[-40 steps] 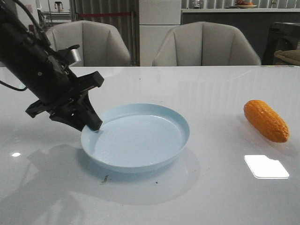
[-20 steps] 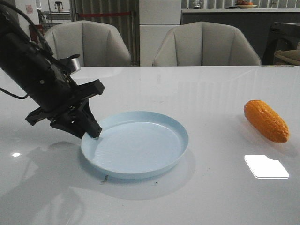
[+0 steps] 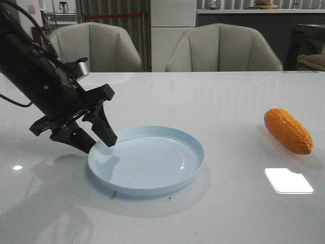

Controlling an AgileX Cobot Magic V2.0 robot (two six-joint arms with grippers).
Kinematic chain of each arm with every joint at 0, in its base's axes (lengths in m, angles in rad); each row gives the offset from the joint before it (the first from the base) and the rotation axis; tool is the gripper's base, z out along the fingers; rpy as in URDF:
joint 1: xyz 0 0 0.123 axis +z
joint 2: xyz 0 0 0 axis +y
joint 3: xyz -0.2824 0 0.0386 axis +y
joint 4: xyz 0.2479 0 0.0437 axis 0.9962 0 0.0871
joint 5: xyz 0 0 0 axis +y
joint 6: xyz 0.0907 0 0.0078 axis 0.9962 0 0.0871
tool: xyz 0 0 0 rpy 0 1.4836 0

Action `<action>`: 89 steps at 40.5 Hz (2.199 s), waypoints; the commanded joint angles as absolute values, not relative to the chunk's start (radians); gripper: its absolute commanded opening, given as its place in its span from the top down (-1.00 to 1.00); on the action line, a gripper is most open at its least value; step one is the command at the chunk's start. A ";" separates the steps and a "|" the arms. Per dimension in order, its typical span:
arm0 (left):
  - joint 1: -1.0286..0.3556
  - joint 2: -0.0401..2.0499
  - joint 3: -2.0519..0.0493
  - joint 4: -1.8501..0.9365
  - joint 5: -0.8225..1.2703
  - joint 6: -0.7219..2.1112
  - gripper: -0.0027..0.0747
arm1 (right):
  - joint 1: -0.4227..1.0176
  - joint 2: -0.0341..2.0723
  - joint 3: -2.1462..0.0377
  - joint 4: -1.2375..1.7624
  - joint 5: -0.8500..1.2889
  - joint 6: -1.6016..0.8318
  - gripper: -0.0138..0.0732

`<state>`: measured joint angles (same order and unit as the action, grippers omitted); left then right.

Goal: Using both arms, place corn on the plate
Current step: 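Open the left gripper and lift it away from the plate, then lower the right gripper over the orange corn cob and close on it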

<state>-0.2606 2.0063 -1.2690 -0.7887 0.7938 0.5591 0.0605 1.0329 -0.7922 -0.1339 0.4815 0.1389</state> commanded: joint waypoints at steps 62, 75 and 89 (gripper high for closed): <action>0.074 1.161 -0.833 -0.463 0.246 0.517 0.04 | 0.057 1.078 -0.828 -0.146 0.532 0.133 -0.44; 0.074 1.129 -0.785 -0.463 0.274 0.517 0.03 | 0.057 1.214 -0.912 -0.132 0.527 0.133 -0.44; 0.074 1.129 -0.785 -0.463 0.289 0.517 0.03 | 0.057 1.592 -1.339 -0.042 0.828 0.000 -0.44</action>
<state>0.0714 1.1551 -0.7598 -0.4435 0.3405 0.5290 0.0605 1.5435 -1.2084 -0.0873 0.7844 0.0595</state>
